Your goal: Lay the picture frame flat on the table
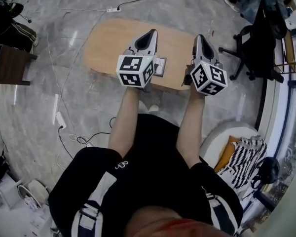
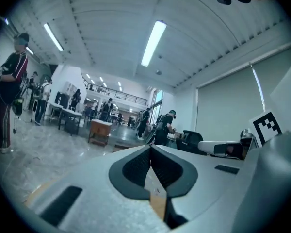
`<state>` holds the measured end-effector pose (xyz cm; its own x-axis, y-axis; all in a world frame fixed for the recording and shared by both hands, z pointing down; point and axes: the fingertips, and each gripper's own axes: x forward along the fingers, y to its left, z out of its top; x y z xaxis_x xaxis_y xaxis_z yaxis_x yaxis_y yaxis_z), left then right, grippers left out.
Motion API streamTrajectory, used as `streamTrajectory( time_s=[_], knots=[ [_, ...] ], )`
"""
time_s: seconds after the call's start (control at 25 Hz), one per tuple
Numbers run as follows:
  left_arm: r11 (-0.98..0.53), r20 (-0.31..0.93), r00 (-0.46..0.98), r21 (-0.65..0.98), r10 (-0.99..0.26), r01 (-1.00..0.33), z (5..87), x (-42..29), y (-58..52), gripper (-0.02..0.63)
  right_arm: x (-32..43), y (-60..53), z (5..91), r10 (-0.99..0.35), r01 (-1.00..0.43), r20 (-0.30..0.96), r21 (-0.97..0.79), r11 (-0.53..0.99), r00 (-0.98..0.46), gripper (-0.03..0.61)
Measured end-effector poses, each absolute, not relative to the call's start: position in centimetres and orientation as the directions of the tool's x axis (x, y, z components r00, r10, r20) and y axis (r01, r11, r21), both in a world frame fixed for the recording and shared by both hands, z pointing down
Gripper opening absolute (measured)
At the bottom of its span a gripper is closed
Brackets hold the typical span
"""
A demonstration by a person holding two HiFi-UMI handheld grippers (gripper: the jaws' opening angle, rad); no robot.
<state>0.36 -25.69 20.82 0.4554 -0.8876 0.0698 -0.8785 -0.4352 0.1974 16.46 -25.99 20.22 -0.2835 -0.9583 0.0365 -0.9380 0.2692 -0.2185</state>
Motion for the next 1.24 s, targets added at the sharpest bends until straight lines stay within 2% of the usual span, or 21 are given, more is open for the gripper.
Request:
streamTrajectory(
  time_s=[0.2, 1.24],
  knots=[
    [-0.416, -0.026, 0.417, 0.152, -0.909, -0.897, 15.8, 0.1, -26.0, 0.009, 17.3, -25.9, 16.9, -0.962, -0.956, 0.015, -0.119, 0.269, -0.272, 0.012],
    [-0.415, -0.035, 0.414, 0.122, -0.91, -0.902, 14.0, 0.1, -29.6, 0.009, 16.7, -29.1, 15.4, -0.954, -0.952, -0.007, -0.063, 0.3, -0.3, 0.012]
  ],
)
